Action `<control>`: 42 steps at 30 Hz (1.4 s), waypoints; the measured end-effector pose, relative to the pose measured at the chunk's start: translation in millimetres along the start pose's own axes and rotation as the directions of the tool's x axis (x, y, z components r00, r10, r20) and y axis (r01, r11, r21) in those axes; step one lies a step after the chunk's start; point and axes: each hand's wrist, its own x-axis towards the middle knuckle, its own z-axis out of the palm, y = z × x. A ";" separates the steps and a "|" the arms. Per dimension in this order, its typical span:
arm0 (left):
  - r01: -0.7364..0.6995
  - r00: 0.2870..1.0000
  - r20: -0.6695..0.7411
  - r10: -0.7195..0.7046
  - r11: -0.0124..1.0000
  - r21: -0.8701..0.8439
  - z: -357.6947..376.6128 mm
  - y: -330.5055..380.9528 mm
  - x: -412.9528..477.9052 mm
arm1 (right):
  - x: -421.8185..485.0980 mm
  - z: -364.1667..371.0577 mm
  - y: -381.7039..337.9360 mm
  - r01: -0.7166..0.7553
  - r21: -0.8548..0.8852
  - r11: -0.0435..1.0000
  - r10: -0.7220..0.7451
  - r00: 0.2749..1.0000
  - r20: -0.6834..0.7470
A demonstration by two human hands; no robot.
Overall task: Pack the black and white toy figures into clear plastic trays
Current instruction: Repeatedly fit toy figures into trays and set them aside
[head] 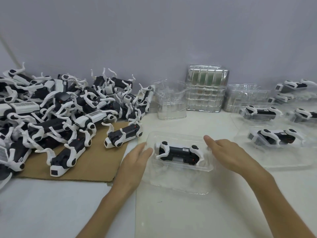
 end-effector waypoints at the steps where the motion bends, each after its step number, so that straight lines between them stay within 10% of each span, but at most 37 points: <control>1: 0.005 1.000 0.014 -0.005 1.000 -0.001 0.1 -0.9 0.3 | 1.4 0.2 1.0 -0.002 0.022 1.000 0.002 1.000 0.005; 14: -0.092 0.995 0.003 0.099 0.936 -0.340 -5.1 -0.1 6.0 | -5.0 -0.4 -10.0 0.328 0.652 0.684 -0.460 0.887 0.035; 36: -0.131 0.976 -0.206 0.066 0.938 -0.321 -1.1 3.4 3.5 | -1.0 22.1 -14.2 0.491 0.550 0.676 -0.416 0.870 -0.264; 42: -0.095 0.985 -0.166 0.039 0.935 -0.341 -0.7 0.5 4.7 | 0.4 29.3 -12.7 0.346 0.534 0.771 -0.324 0.936 -0.139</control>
